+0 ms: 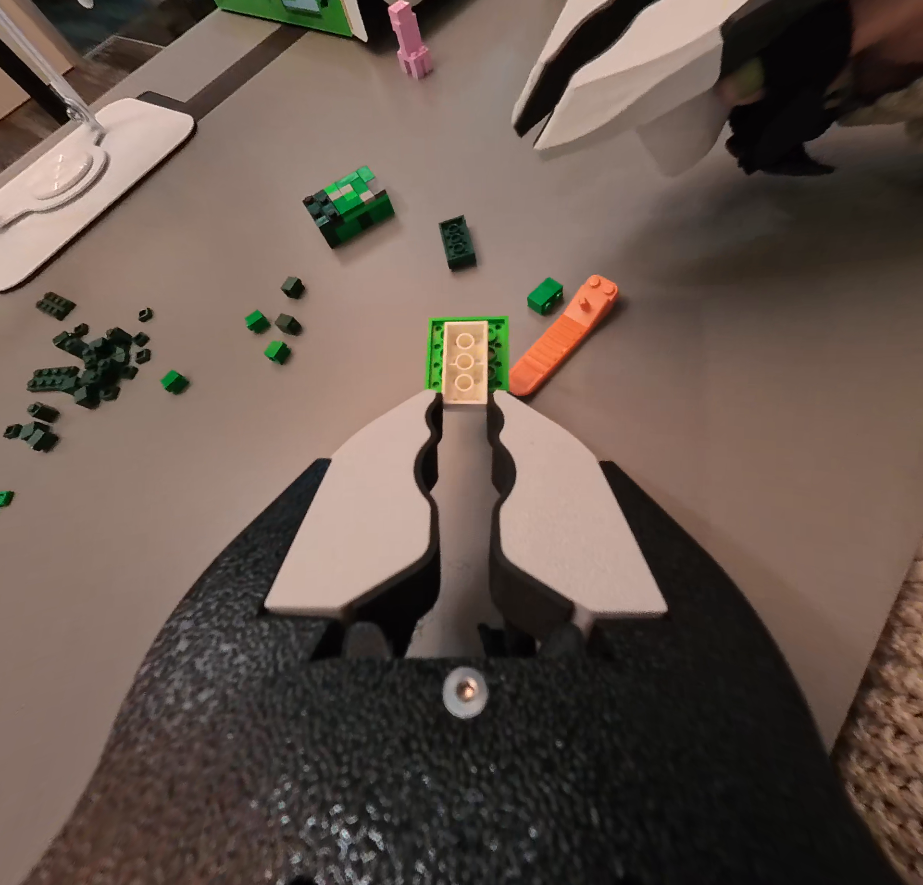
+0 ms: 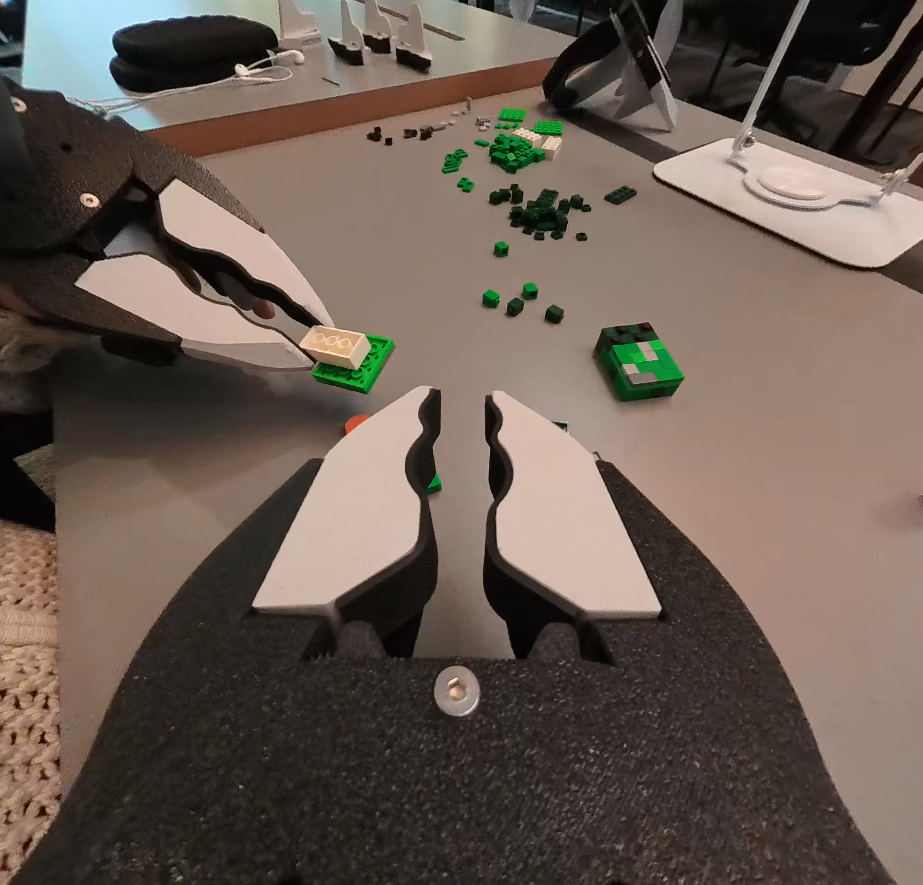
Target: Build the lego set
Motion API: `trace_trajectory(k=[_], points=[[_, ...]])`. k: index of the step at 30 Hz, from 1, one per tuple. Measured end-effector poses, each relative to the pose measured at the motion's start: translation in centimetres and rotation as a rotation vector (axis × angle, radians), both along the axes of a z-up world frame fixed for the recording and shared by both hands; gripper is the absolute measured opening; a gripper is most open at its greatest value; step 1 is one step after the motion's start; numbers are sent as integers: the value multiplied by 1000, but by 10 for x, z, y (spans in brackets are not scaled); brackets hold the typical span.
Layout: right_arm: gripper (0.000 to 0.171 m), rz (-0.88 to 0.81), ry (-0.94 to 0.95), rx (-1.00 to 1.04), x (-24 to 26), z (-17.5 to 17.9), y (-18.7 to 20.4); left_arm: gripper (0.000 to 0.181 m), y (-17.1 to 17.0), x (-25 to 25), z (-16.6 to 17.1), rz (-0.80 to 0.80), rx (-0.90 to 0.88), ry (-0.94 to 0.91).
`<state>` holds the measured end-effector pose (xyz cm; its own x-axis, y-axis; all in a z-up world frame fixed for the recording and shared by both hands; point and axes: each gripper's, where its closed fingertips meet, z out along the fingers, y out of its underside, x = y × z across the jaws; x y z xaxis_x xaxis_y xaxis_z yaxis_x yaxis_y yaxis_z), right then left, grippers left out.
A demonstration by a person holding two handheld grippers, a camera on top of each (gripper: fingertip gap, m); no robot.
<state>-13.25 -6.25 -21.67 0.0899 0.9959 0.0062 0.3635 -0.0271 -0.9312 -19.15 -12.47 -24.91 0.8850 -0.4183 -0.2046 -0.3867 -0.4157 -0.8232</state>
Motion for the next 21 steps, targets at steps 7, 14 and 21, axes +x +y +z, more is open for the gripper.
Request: trace_trajectory(k=[7,14,21], points=[[13,-26,34,83,-2,-9,7,17,2,4,-5,-11,-14,-13],[13,-30,36,68,-2,-11,9,17,4,6,-5,-14,-15,-30],[13,-25,21,75,-3,-13,8,17,2,8,-7,-19,-18,-37]])
